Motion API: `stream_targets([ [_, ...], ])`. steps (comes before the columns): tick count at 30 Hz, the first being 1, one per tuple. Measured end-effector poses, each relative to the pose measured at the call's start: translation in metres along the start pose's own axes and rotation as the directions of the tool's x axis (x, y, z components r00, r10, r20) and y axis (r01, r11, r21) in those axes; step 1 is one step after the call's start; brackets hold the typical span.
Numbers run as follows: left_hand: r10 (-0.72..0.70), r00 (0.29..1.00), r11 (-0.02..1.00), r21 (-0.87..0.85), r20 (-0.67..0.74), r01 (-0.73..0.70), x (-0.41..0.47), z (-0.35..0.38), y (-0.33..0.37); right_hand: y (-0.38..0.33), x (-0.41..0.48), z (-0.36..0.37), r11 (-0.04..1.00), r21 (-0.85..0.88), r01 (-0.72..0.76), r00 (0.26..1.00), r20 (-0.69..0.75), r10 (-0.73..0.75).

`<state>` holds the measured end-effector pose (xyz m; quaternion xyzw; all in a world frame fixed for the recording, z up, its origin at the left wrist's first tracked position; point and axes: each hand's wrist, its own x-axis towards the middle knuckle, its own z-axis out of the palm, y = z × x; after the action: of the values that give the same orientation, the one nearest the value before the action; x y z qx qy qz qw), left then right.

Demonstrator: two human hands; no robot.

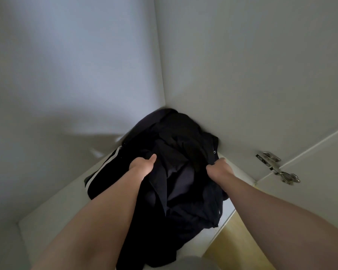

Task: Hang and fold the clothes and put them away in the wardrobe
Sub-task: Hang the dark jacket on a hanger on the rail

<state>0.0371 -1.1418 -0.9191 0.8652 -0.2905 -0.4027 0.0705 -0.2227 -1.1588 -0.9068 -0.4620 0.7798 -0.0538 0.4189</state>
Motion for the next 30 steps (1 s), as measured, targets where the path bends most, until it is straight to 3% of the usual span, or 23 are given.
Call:
stream_targets([
  [2, -0.097, 0.995, 0.973, -0.208, 0.033, 0.102, 0.016, 0.011, -0.004, -0.004, 0.023, 0.003, 1.0, 0.007, 0.014, 0.999, -0.04, -0.014],
  [3, -0.14, 0.99, 0.962, -0.233, 0.03, 0.143, 0.021, 0.014, -0.006, -0.008, 0.033, 0.005, 1.0, -0.012, 0.014, 0.999, -0.046, -0.015],
  [5, -0.209, 0.977, 0.974, -0.096, -0.046, 0.204, 0.029, 0.02, -0.011, -0.018, 0.053, 0.007, 0.999, -0.036, 0.0, 0.999, -0.036, -0.002],
  [7, -0.206, 0.976, 0.974, -0.112, -0.07, 0.198, 0.035, 0.025, -0.013, -0.029, 0.069, 0.01, 0.994, 0.111, -0.014, 1.0, -0.022, 0.017],
  [10, -0.076, 0.997, 0.91, -0.41, 0.0, 0.069, 0.04, 0.025, -0.011, -0.041, 0.084, 0.013, 0.879, 0.476, -0.01, 1.0, -0.01, 0.017],
  [12, -0.069, 0.997, 0.849, -0.524, 0.023, 0.07, 0.04, 0.015, -0.009, -0.044, 0.085, 0.013, 0.841, 0.541, 0.004, 0.999, -0.037, 0.019],
  [15, -0.1, 0.979, 0.648, -0.735, 0.176, 0.199, 0.027, -0.005, -0.009, -0.053, 0.064, 0.01, 0.9, 0.429, 0.076, 0.996, -0.077, -0.047],
  [18, -0.04, 0.946, 0.436, -0.846, 0.321, 0.306, 0.007, -0.036, -0.016, -0.075, 0.029, 0.0, 0.948, 0.258, 0.187, 0.982, -0.077, -0.173],
  [21, 0.06, 0.924, 0.405, -0.855, 0.378, 0.324, -0.024, -0.083, -0.022, -0.103, -0.013, -0.02, 0.913, 0.309, 0.266, 0.963, -0.054, -0.262],
  [24, 0.054, 0.932, 0.571, -0.776, 0.359, 0.266, -0.062, -0.135, -0.016, -0.135, -0.059, -0.052, 0.836, 0.369, 0.407, 0.91, -0.08, -0.408],
  [26, 0.071, 0.969, 0.653, -0.745, 0.238, 0.135, -0.085, -0.169, -0.009, -0.154, -0.093, -0.078, 0.783, 0.35, 0.515, 0.852, -0.104, -0.513],
  [30, 0.253, 0.965, 0.663, -0.715, -0.065, -0.222, -0.137, -0.239, 0.017, -0.188, -0.16, -0.136, 0.671, 0.25, 0.698, 0.716, -0.204, -0.668],
])
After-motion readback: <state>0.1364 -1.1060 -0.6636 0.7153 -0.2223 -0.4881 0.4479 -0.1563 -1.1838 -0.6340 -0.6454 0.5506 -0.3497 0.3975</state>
